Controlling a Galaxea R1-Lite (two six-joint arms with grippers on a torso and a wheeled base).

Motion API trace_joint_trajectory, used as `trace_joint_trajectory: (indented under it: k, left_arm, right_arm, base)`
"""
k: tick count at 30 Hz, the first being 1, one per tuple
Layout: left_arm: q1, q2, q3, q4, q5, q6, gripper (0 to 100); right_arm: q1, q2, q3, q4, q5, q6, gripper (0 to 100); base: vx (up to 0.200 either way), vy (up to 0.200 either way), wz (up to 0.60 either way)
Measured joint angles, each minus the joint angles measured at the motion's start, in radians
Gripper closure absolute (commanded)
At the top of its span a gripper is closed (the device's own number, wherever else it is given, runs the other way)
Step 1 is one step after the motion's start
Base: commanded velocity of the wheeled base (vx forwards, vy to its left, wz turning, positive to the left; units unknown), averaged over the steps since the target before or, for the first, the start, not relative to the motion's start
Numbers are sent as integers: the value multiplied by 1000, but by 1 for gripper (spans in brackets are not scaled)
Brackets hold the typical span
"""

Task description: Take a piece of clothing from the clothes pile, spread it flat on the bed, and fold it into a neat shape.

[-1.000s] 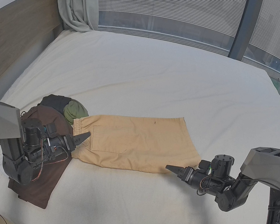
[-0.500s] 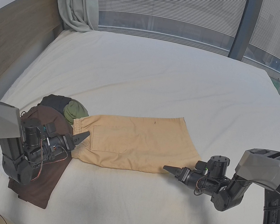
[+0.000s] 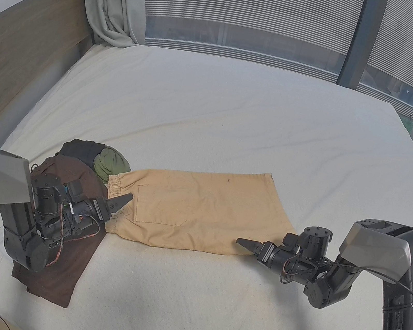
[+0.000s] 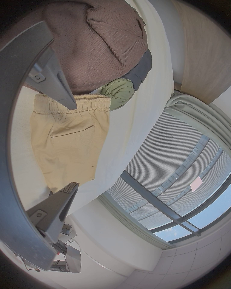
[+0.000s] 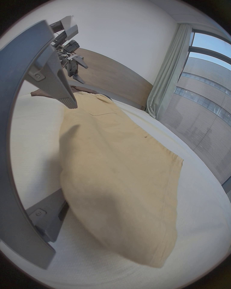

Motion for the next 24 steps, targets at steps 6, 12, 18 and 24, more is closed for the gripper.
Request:
trace_joint_trajectory:
  k: [6, 12, 18, 24]
  left_arm:
    - [2, 0, -1, 0, -1, -1, 0]
    - [3, 1, -2, 0, -1, -1, 0]
    - [4, 0, -2, 0, -1, -1, 0]
    - [3, -1, -1, 0, -1, -1, 0]
  right_arm:
    - [22, 33, -79, 11, -20, 28, 0]
    - [37, 50, -144, 66, -22, 46, 0]
    - [44, 62, -215, 113, -46, 66, 0]
    - [48, 80, -240, 115, -53, 73, 100]
  base:
    - [0, 0, 0]
    - [0, 0, 0]
    - [0, 0, 0]
    - [0, 0, 0]
